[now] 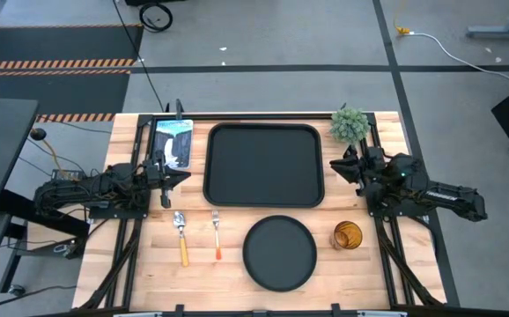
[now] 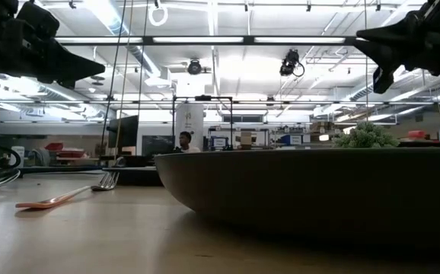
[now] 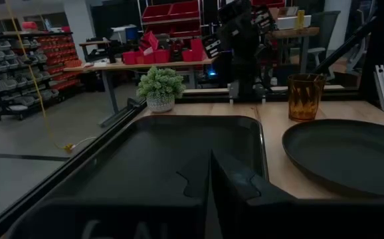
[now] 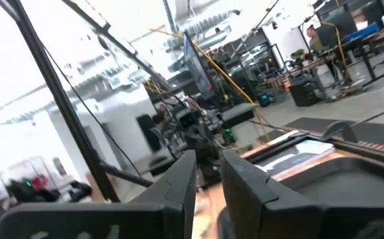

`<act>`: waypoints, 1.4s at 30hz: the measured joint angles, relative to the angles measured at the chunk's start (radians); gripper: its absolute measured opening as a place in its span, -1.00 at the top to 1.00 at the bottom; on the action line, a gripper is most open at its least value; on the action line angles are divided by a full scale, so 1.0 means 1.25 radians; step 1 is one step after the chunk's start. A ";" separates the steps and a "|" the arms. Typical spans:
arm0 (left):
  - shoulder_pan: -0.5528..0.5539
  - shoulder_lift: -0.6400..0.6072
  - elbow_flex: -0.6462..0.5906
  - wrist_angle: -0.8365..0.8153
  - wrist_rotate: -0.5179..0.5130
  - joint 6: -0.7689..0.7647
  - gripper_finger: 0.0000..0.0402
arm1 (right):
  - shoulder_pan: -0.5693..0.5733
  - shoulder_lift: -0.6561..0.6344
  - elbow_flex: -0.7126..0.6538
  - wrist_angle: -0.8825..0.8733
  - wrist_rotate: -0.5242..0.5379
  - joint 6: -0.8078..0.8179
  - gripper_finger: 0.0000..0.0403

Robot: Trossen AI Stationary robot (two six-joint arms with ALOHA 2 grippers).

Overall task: Pick and place plate/cup/fork/spoon on tray
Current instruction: Put the brown transparent glass cup on the black tray

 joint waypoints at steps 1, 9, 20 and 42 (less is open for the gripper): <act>0.000 0.000 0.000 0.000 0.000 0.000 0.88 | 0.000 0.000 0.000 0.003 0.000 0.008 0.62; 0.000 0.000 0.000 0.000 0.000 0.000 0.88 | 0.000 0.018 0.017 0.012 0.030 0.014 0.62; 0.000 0.000 0.000 0.000 0.000 0.000 0.88 | 0.002 0.288 0.218 -0.269 -0.043 -0.021 0.62; 0.000 0.000 0.000 0.000 0.000 0.000 0.88 | 0.350 0.830 0.851 -1.103 0.088 0.054 0.77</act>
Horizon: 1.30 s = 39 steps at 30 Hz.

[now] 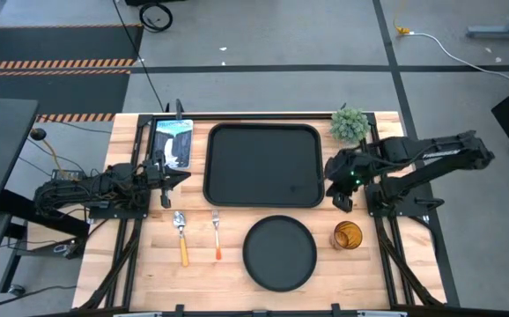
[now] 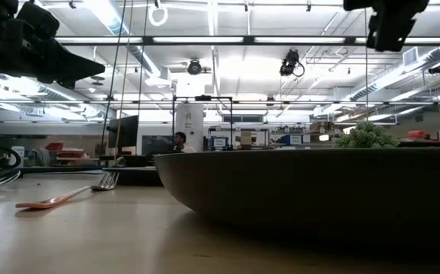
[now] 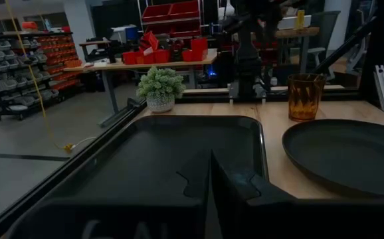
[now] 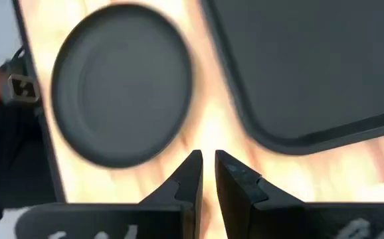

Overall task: Pick and place plate/cup/fork/spoon on tray
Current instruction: Put the brown transparent glass cup on the black tray

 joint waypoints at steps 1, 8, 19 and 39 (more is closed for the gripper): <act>0.000 0.000 0.000 0.000 0.000 0.000 0.88 | 0.022 0.008 0.007 -0.003 0.000 0.015 0.78; 0.000 0.000 0.000 0.000 0.000 0.000 0.88 | 0.177 0.070 0.037 -0.056 0.008 0.168 0.83; 0.000 0.000 0.000 0.000 0.000 0.000 0.88 | 0.289 0.220 0.137 -0.235 -0.041 0.283 0.95; 0.000 0.000 0.000 0.000 0.000 0.000 0.88 | 0.286 0.317 0.132 -0.292 0.045 0.146 0.19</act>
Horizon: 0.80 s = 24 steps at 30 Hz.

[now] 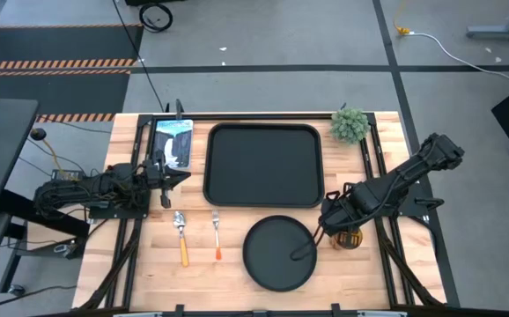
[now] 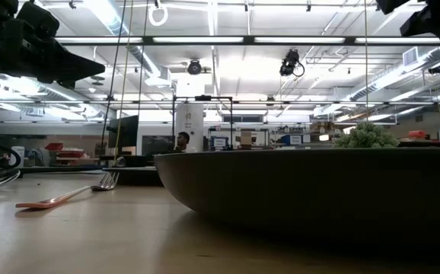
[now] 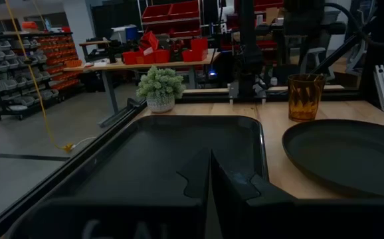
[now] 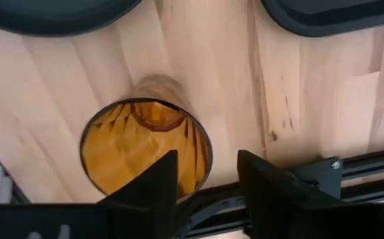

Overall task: Pick and place plate/cup/fork/spoon on tray
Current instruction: Put the brown transparent glass cup on the black tray

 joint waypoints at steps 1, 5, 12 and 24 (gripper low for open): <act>0.000 0.000 0.000 0.000 0.000 0.000 0.88 | 0.000 -0.002 -0.008 0.003 0.001 -0.007 0.18; 0.000 0.000 0.000 0.001 0.000 0.000 0.88 | 0.000 -0.020 -0.056 0.016 -0.001 -0.017 0.18; 0.000 0.000 0.000 0.002 0.000 0.000 0.88 | 0.001 -0.044 -0.098 0.072 -0.021 -0.054 0.19; 0.000 0.000 0.000 0.002 0.000 0.000 0.88 | 0.023 -0.043 -0.177 0.156 -0.026 -0.088 0.21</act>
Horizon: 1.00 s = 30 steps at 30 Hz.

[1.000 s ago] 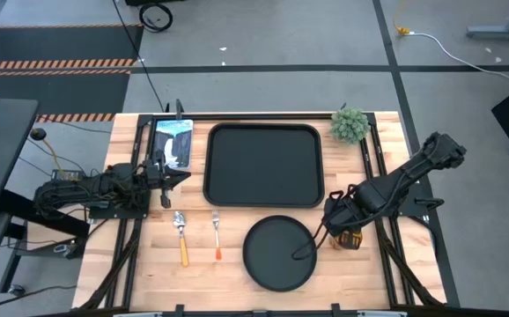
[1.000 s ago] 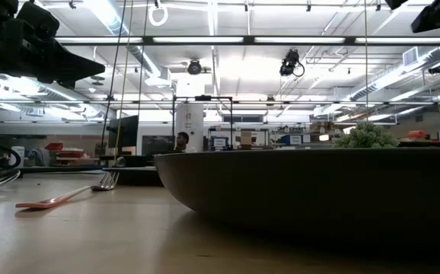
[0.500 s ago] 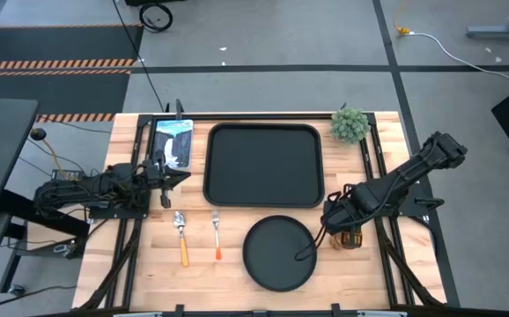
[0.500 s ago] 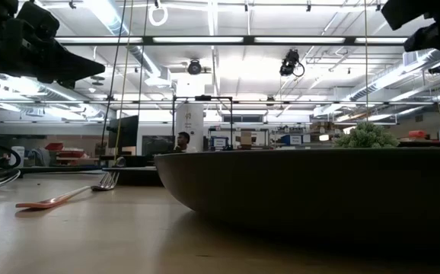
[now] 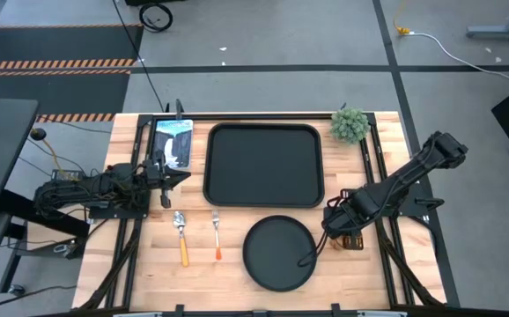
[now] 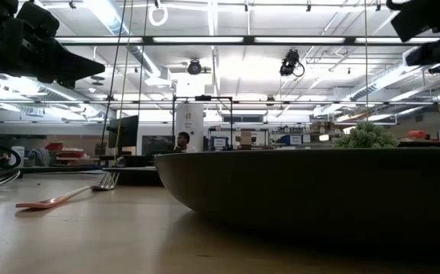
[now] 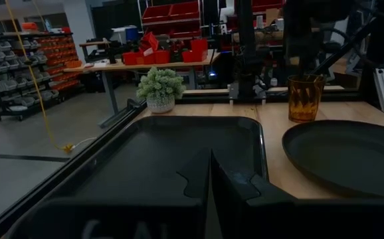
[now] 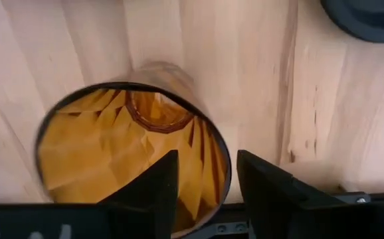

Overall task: Pick and place plate/cup/fork/spoon on tray
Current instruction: Put the brown transparent glass cup on the black tray

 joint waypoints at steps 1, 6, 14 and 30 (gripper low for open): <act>0.000 0.000 0.000 0.000 0.000 0.000 0.88 | 0.000 0.000 -0.008 0.003 -0.001 0.001 0.21; 0.000 0.000 0.000 0.000 0.000 0.000 0.88 | 0.000 0.000 -0.044 0.019 -0.001 0.001 0.26; 0.000 0.000 0.000 0.000 0.000 0.000 0.88 | 0.000 0.001 -0.058 0.049 -0.001 0.001 0.56; 0.000 0.000 0.000 0.000 0.000 0.000 0.88 | -0.022 0.000 -0.058 0.050 -0.048 -0.001 0.92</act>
